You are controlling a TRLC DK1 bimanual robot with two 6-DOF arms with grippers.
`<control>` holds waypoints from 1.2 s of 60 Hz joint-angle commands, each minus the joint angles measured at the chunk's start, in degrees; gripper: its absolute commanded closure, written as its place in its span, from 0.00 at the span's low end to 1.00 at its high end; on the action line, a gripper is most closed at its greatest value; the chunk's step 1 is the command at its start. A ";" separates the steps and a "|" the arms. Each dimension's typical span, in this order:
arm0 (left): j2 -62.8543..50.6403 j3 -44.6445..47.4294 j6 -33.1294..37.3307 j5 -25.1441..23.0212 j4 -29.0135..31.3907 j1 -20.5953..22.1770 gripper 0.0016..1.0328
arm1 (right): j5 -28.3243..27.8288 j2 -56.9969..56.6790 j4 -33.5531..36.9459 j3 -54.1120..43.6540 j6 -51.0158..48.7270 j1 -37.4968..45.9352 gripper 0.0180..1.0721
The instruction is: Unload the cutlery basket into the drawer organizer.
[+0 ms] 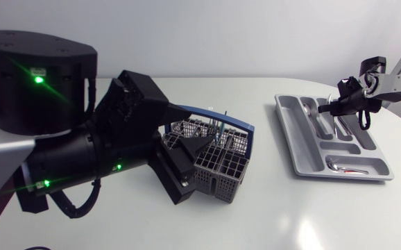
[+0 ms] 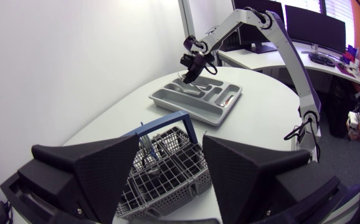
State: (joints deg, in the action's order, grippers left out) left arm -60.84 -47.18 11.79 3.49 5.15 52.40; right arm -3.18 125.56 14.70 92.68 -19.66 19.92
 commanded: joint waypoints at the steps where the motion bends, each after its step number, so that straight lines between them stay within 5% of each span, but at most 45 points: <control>1: 1.07 1.56 -0.45 0.47 0.30 -0.19 0.23 | 1.77 2.76 -0.64 1.27 0.76 -0.24 0.94; 18: 1.07 1.56 -0.54 0.47 0.13 -0.11 0.23 | 7.22 6.02 -0.72 2.50 -0.64 -2.17 0.91; 27: 1.25 1.56 -0.45 0.47 0.30 -0.28 0.23 | 7.22 4.87 -1.25 0.74 -0.64 -2.96 0.30; 33: 1.25 1.65 -0.45 0.47 0.30 -0.28 0.23 | 6.87 1.53 -2.83 -1.63 -0.82 -2.52 0.19; 56: 0.81 0.86 -0.54 0.47 0.13 -0.02 0.23 | -1.21 -11.48 -3.80 -9.45 -1.08 1.17 0.18; 72: -2.62 -2.39 -0.54 0.29 1.27 0.60 0.23 | -17.12 -33.80 -2.04 -25.71 -3.89 -0.24 0.18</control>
State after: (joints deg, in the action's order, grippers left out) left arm -61.58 -47.57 11.79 3.49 6.17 52.60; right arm -16.73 97.43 11.55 71.13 -21.58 20.49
